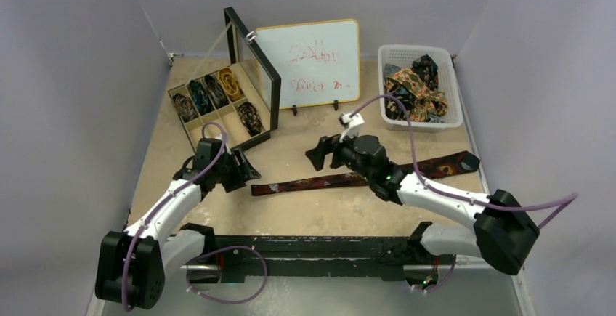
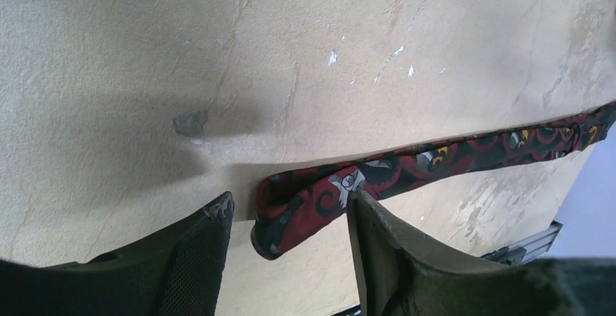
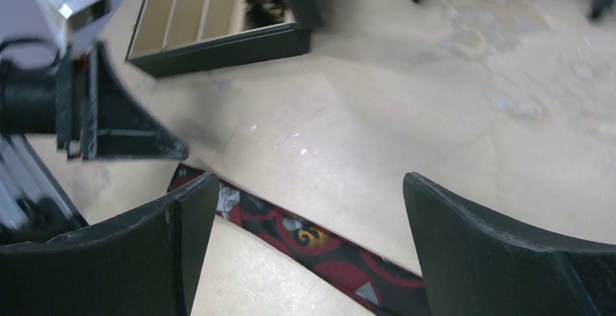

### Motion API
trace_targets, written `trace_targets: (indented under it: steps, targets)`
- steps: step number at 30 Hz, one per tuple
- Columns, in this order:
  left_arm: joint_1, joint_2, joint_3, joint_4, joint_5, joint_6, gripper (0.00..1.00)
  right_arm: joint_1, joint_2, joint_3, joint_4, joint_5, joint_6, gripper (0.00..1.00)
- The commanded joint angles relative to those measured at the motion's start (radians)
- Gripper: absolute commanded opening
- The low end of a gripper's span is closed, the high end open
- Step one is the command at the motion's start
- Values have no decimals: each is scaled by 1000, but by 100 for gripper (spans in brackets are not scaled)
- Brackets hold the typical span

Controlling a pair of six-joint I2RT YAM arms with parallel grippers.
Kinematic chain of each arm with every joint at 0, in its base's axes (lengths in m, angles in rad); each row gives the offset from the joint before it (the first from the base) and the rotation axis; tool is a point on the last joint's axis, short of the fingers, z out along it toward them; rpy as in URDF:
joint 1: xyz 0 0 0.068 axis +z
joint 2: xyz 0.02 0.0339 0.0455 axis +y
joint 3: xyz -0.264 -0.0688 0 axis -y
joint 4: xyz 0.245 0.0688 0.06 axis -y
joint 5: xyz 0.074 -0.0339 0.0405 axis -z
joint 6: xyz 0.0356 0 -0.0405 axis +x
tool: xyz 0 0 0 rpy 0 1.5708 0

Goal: Roll the ties
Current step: Roll the tie at the center of the board.

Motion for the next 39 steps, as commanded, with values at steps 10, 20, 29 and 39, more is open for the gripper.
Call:
trace_targets:
  steps: [10, 20, 29, 39]
  targets:
    - [7, 19, -21, 39, 45, -13, 53, -63, 142, -54, 96, -283, 537, 95]
    - [7, 10, -28, 5, 23, -30, 50, -27, 383, 38, 158, -394, 564, 64]
    - [7, -2, -41, -11, 11, -50, 47, -3, 454, 146, -31, -272, 519, 48]
    - [7, -35, -69, 12, 58, -57, 49, -2, 504, 179, -101, -240, 506, 38]
